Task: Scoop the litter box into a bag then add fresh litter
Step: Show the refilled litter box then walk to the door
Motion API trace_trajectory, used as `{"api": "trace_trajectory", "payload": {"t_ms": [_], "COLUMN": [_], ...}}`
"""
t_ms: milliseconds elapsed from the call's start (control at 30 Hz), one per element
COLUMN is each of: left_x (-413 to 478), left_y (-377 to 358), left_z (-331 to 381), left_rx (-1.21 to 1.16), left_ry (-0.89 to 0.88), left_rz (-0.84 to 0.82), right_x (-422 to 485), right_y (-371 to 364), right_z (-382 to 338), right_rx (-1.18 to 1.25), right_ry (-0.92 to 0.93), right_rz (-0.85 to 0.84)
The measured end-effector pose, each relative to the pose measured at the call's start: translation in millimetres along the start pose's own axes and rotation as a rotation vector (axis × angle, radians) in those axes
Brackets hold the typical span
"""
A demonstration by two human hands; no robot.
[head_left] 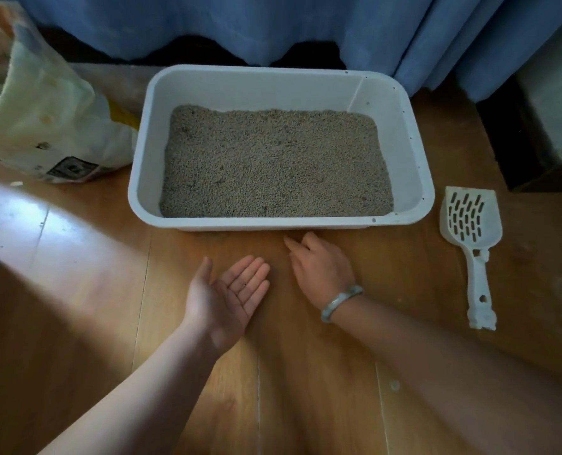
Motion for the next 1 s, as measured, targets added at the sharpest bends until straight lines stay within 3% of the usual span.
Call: {"api": "trace_trajectory", "payload": {"t_ms": [200, 500, 1000], "left_x": [-1, -4, -10], "left_y": [1, -6, 13], "left_z": [-1, -4, 12], "left_rx": [0.005, 0.019, 0.008], "left_ry": [0.013, 0.018, -0.04], "left_rz": [0.006, -0.008, 0.043], "right_x": [-9, -10, -32], "right_y": [10, 9, -4], "right_z": [21, 29, -24], "right_rx": [-0.088, -0.16, -0.089], "right_ry": [-0.141, -0.151, 0.24], "right_rz": [0.023, -0.001, -0.027]}}
Point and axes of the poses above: each hand's wrist, its own x-axis towards the middle knuckle, its own y-axis out of the back of the hand, z = x × y, the point moved 9 cm from there along x, towards the middle knuckle, and after that the axes turned 13 degrees about -z, right-handed, at the moved point
